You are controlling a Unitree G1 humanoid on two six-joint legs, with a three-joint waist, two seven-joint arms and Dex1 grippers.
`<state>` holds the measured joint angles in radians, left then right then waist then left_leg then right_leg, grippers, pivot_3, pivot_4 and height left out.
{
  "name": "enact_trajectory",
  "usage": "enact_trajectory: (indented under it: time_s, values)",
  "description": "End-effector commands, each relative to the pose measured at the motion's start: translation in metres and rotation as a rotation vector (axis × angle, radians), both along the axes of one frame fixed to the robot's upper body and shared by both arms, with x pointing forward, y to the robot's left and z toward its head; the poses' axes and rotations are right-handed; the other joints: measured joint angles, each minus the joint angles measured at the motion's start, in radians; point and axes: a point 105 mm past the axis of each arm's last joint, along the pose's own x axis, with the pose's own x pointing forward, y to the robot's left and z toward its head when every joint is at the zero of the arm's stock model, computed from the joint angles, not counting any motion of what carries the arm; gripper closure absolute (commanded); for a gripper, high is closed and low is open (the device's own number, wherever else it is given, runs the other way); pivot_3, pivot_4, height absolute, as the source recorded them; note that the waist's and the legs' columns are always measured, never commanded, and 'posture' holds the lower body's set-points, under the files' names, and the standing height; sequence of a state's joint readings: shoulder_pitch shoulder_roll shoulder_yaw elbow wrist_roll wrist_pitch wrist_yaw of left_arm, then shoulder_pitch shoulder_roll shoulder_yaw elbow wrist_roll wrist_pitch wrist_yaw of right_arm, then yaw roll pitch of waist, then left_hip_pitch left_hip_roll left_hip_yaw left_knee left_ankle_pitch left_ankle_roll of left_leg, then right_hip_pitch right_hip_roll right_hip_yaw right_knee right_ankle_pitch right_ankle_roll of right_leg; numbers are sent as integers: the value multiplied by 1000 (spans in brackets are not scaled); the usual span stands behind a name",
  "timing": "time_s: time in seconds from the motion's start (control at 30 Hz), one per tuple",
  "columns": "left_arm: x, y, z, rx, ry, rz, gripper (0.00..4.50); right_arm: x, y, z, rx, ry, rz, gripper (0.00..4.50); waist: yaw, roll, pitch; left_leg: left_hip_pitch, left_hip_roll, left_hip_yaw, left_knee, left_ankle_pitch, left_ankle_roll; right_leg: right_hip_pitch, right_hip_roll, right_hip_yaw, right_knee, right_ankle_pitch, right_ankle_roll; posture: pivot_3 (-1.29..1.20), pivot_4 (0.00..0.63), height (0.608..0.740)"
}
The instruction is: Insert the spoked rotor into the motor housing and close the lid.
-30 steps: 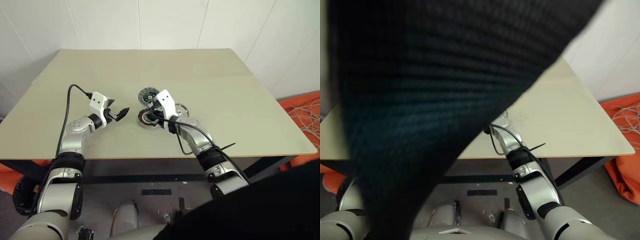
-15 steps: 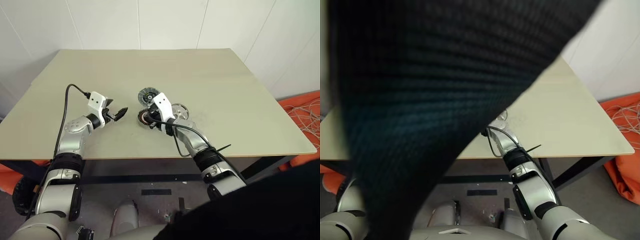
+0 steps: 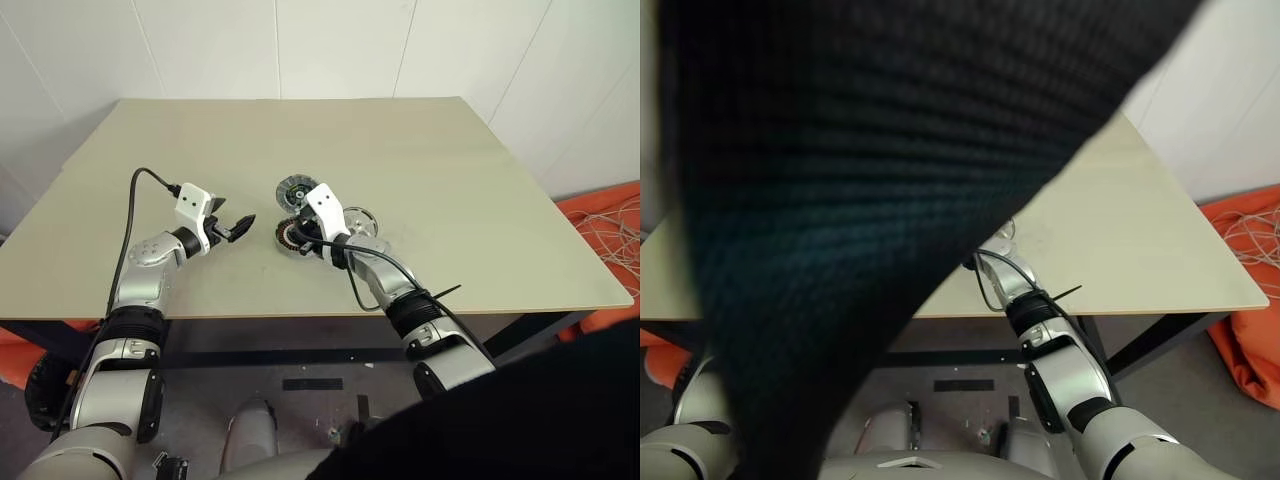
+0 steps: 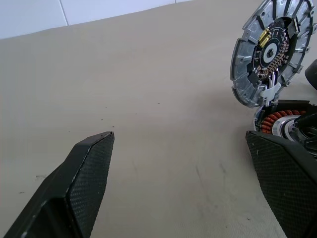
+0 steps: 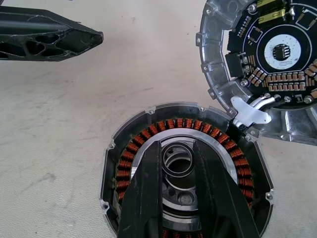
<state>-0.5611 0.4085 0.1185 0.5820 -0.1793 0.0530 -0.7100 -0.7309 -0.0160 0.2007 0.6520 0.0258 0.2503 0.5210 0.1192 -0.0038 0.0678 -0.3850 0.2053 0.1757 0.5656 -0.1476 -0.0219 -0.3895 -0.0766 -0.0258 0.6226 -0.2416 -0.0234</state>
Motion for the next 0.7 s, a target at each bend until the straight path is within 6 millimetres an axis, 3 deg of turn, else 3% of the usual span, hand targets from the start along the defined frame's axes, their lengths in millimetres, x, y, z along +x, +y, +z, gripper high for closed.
enact_trajectory:
  time_s: [0.03, 0.7]
  values:
    - [3, 0, 17, -5, -57, 2, 0, 2, -3, 12, 21, -43, -9, 3904, 0, 0, 0, 0, 0, 0, 0, 0, 0, 0, 0, 0, 0, 0, 0, 0, 0, 740]
    - [3, 0, 15, -5, -56, 5, 0, -1, -5, 8, 13, -33, -13, 3904, 0, 0, 0, 0, 0, 0, 0, 0, 0, 0, 0, 0, 0, 0, 0, 0, 0, 740]
